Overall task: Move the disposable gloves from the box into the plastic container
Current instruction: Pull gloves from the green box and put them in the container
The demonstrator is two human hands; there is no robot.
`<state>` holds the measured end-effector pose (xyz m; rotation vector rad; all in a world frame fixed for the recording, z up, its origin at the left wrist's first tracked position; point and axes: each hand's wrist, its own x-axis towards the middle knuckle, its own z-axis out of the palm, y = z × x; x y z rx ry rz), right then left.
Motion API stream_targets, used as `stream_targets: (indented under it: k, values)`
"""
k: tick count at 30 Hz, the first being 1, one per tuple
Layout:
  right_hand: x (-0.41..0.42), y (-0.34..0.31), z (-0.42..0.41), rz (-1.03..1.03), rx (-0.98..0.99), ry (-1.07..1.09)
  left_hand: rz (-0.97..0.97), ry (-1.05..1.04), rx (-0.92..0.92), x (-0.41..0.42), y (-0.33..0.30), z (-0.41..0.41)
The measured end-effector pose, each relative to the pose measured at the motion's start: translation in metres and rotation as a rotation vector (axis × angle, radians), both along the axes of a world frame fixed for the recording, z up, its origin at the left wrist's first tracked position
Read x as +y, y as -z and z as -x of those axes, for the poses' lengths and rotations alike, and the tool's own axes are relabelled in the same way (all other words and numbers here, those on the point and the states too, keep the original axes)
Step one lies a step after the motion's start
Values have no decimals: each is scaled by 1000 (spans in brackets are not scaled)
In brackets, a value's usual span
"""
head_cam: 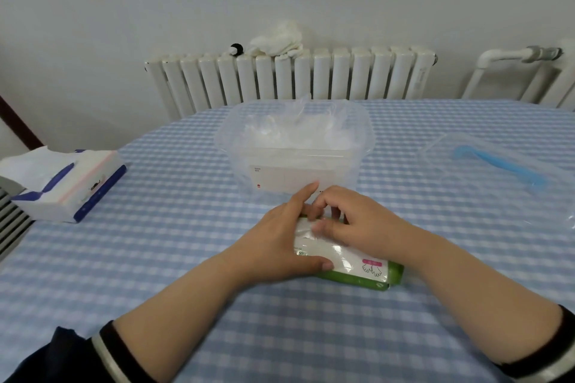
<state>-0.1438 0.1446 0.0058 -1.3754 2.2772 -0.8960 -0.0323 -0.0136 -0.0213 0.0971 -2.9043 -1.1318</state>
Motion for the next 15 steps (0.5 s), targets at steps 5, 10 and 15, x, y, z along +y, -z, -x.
stream_targets:
  k: [5,10,15]
  values:
    - [-2,6,8,-64,-56,-54,-17,4,22,0,1,0]
    - [-7,14,3,-3,15,12,-13,4,38,2,-1,-2]
    - [-7,21,-2,60,203,2,-5,5,21,2,0,-1]
